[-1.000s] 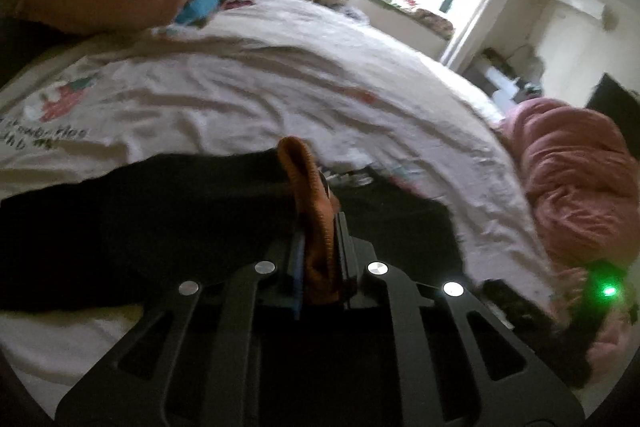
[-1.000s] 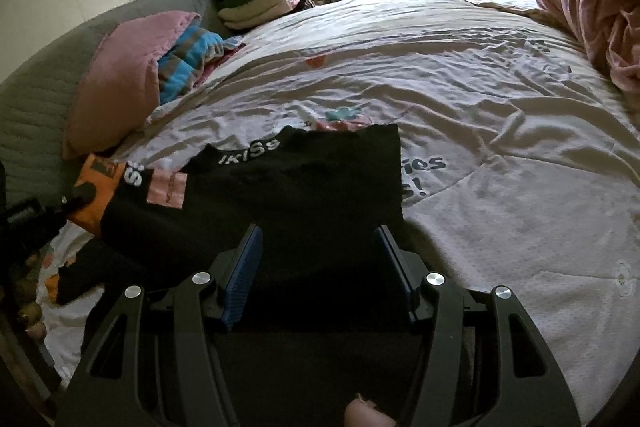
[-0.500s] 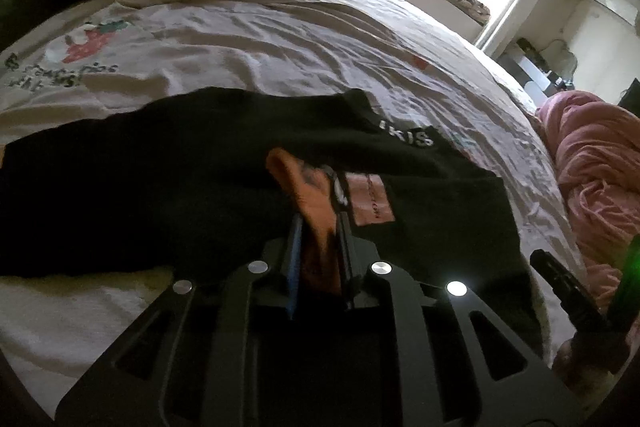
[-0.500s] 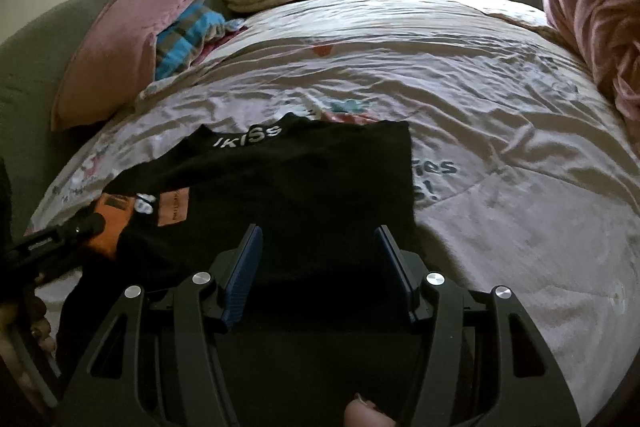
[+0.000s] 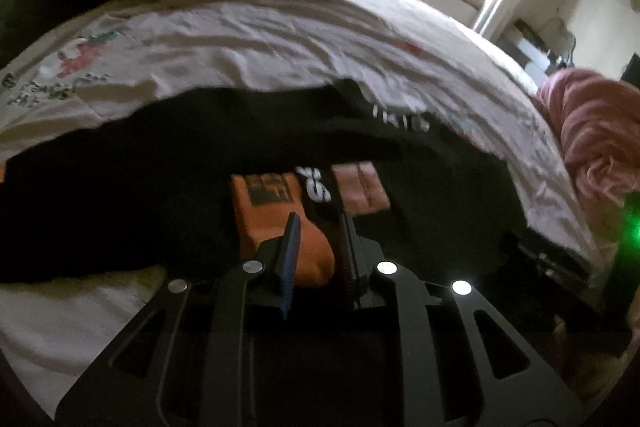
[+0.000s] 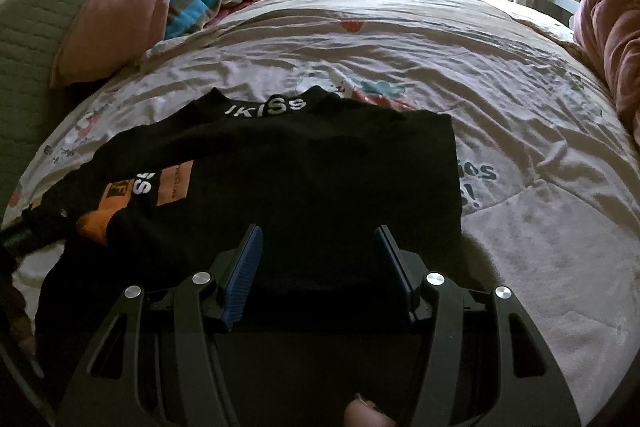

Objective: Fold small clothes

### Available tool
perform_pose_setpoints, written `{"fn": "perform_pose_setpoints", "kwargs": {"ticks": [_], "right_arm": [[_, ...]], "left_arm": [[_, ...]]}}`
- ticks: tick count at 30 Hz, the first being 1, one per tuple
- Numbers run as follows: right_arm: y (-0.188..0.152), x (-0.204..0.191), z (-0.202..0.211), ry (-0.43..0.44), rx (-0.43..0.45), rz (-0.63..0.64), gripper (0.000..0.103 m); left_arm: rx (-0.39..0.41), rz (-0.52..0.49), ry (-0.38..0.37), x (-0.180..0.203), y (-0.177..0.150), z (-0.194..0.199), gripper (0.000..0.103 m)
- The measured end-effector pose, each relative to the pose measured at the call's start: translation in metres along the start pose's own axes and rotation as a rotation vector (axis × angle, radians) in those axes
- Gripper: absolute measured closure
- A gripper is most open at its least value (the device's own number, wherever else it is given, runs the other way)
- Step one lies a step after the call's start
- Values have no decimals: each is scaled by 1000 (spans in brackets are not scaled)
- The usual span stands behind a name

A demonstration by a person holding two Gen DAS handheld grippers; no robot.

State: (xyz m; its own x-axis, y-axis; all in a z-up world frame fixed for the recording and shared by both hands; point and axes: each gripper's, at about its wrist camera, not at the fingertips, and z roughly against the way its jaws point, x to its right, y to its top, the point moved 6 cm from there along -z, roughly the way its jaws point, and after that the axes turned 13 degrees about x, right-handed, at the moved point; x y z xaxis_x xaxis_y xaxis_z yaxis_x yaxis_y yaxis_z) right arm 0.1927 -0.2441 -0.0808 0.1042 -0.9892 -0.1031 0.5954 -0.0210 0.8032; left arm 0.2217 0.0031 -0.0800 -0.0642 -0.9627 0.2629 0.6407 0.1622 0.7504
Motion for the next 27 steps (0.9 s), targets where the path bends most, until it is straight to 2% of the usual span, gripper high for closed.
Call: {"fn": "perform_pose_setpoints", "kwargs": {"ticks": [5,11,17,23,24,27], "right_arm": [[-5,7,-3,-9,-16,-16,47],[-26,27,-20,-73,-113,-30,46],[-29,28,-15,-58,-100,-50,44],[-22,21,2,-28,-53,-66,27],[-19,19,5,-24,-43,-63,23],[-14,14,12,-8,-23,-69,12]], "left_arm": [[-78,-25,39,-7,-24,-17,88],[-66,-16,24,-14,-31,-13,85],[-59,-14,29,-13,-29,-9,80],[-43,-19,38,-14,-26,3,63],[-40,-20,38,-14,-25,5,58],[-36,-14,48,-16,-23,11,35]]}}
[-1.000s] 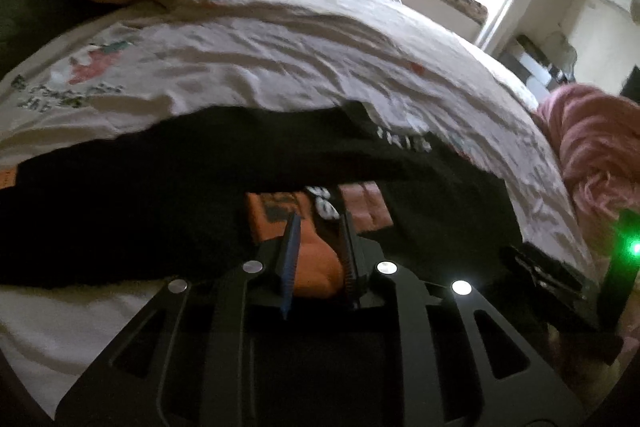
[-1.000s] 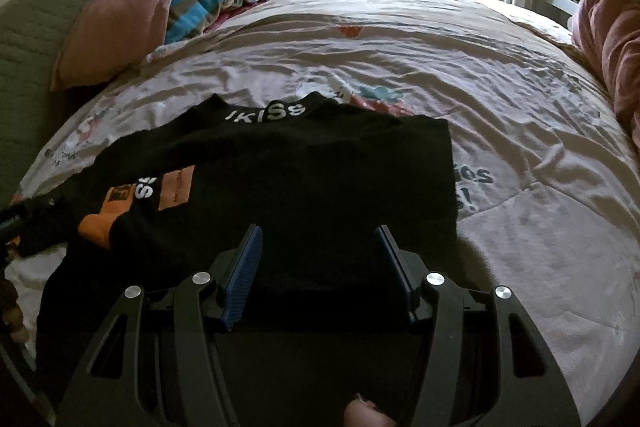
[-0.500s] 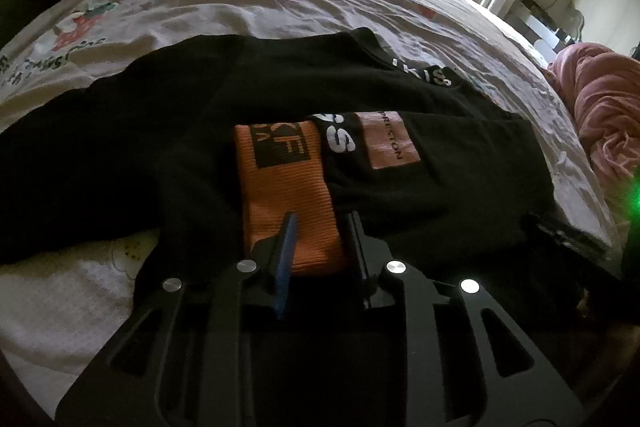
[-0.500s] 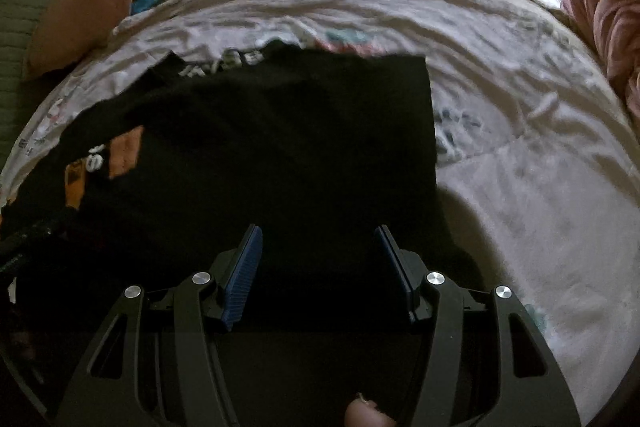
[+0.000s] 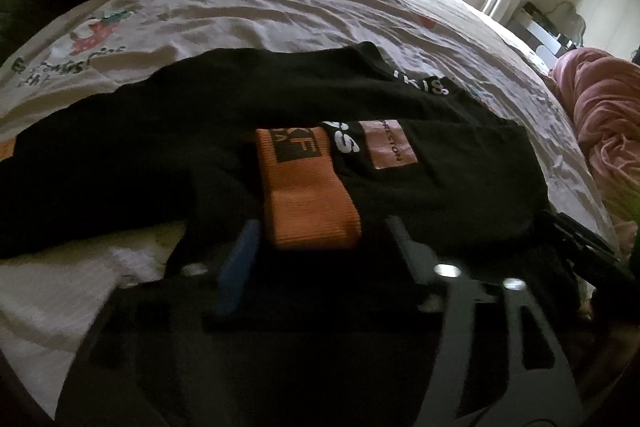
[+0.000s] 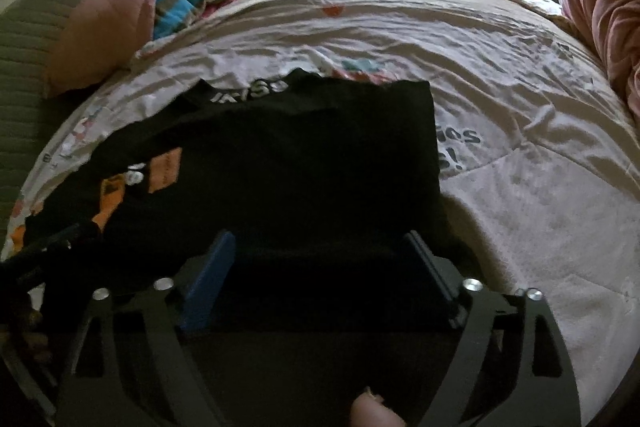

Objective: Fold small clothes

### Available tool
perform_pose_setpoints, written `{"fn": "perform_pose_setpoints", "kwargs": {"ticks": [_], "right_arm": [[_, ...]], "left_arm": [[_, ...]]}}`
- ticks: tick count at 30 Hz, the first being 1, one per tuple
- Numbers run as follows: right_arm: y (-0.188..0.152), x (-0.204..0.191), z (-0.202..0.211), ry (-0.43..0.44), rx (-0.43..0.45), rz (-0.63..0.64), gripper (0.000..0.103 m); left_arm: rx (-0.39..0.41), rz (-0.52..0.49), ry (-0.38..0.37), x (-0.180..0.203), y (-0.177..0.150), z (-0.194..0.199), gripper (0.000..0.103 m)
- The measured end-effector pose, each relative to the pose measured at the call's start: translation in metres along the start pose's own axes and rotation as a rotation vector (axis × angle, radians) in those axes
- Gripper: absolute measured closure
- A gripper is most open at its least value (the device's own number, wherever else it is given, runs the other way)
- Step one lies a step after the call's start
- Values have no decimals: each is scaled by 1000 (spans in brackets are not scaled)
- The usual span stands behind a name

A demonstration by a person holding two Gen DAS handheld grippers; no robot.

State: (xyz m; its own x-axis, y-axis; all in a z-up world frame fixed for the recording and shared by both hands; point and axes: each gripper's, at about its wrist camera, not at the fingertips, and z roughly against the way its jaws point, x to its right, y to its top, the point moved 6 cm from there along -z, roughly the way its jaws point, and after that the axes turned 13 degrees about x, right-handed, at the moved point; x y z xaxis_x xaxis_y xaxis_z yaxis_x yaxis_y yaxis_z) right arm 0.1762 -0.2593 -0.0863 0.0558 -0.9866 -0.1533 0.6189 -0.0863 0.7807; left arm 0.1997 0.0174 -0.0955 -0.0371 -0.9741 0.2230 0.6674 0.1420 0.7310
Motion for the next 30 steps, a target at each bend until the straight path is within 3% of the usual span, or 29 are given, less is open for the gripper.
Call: {"fn": "perform_pose_setpoints", "kwargs": {"ticks": [5,30], "right_arm": [[6,-4,10,27,22,-50,7],[14,-89,33,152,63,66,5]], "left_arm": [[33,-16,42,-5,7,12,11],[155,34,192,-67,25,64,10]]}}
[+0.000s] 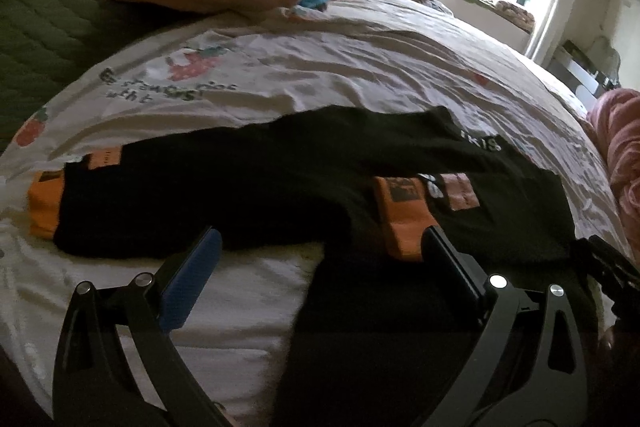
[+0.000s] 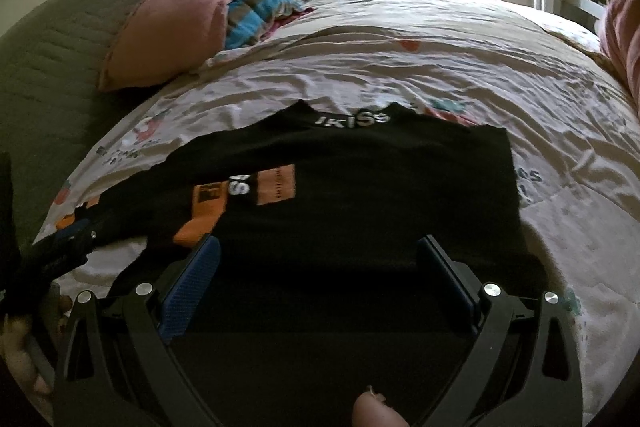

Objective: Fold small clothes
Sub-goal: 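Move the left gripper to the other sleeve's orange cuff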

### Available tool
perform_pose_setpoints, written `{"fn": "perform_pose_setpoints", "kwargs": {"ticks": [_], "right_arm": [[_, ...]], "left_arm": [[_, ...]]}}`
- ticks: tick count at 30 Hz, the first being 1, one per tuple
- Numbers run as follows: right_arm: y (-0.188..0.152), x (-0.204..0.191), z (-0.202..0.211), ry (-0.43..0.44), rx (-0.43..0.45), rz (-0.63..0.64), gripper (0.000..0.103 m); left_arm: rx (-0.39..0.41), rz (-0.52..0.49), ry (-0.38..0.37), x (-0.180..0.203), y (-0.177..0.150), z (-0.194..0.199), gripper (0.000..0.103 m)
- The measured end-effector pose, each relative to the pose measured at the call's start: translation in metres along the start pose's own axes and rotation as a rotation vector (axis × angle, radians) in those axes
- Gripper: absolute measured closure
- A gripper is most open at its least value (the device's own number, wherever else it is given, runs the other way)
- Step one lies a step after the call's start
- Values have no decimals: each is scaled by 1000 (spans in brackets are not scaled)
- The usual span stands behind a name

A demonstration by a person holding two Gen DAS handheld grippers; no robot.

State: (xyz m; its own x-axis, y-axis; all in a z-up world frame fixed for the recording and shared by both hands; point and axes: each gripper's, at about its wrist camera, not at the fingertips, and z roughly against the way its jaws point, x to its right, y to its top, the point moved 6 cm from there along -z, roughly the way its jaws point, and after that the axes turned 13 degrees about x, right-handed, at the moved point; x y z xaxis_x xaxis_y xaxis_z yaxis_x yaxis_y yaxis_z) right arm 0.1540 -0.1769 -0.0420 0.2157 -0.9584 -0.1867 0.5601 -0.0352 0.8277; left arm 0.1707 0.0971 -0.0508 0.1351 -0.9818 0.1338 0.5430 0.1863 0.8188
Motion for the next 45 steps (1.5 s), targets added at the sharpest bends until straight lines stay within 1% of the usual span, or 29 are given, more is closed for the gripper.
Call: {"fn": "perform_pose_setpoints", "kwargs": {"ticks": [9,17,27,32,34,37,40,43,45], "right_arm": [[1,-36,0,42,3,60,5],[4,-68,-1,78,11,108,5],[15,-109,-2,133,35,164,5],[22,-130,-2,167,51,190,5],[24,-138,-2,184,58,203,5],[26,-151,-3,211,69,221,5],[27,-161,-7,225,65,234,5],[25,-170,-12,238,56,239,5],[23,-176,-16,255,45,247,5]], "left_arm": [[37,60,57,-35,9,10,10],[82,66,135,-60,18,19,10],[90,115,184,-90,20,24,10],[104,106,208,-100,22,26,10],[106,105,229,-105,22,27,10],[111,121,247,-114,23,28,10],[111,136,266,-124,24,28,10],[102,146,270,-134,24,27,10],[96,146,296,-142,24,26,10]]}}
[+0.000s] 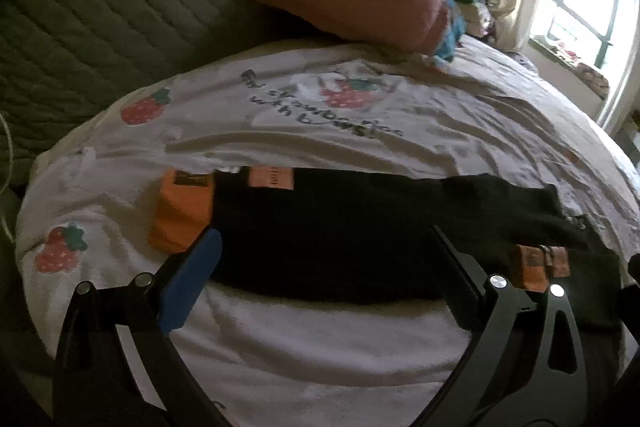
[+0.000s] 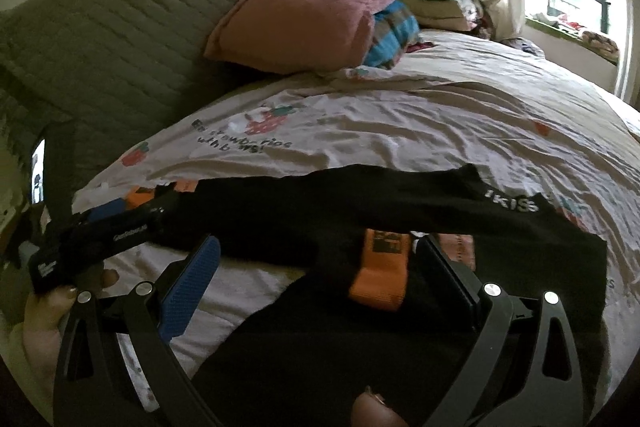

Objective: Fold small clothes
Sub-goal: 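Move the left gripper to the other sleeve's orange cuff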

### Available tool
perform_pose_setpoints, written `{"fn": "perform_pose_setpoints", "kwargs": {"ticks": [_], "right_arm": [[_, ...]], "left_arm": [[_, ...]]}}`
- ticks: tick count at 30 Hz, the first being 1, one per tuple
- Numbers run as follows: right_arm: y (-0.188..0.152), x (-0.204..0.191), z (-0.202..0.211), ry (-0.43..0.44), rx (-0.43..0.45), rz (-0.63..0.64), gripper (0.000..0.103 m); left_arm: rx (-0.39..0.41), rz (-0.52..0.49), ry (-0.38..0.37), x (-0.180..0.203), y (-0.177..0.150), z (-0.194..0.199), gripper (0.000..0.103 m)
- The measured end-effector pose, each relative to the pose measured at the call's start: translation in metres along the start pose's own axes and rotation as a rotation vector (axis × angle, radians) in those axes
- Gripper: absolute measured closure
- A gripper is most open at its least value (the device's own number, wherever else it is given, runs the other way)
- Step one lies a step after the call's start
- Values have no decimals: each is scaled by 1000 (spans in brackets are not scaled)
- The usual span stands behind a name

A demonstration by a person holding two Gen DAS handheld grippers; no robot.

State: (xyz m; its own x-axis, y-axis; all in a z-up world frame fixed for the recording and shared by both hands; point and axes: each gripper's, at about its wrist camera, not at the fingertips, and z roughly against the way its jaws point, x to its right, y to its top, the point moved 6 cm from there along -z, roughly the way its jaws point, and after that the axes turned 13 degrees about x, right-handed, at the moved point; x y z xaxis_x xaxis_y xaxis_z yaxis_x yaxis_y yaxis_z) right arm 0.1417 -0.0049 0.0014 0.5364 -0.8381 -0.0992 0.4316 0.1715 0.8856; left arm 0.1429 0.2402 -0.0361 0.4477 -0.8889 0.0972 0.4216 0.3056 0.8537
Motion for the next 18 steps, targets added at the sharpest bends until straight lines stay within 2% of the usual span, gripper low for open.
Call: {"fn": "perform_pose_setpoints", "kwargs": {"ticks": [18], "right_arm": [[-19,-37,-49,73,-85,42,5]], "left_arm": [[-59,124,130,-68,-7,-29,10]]}}
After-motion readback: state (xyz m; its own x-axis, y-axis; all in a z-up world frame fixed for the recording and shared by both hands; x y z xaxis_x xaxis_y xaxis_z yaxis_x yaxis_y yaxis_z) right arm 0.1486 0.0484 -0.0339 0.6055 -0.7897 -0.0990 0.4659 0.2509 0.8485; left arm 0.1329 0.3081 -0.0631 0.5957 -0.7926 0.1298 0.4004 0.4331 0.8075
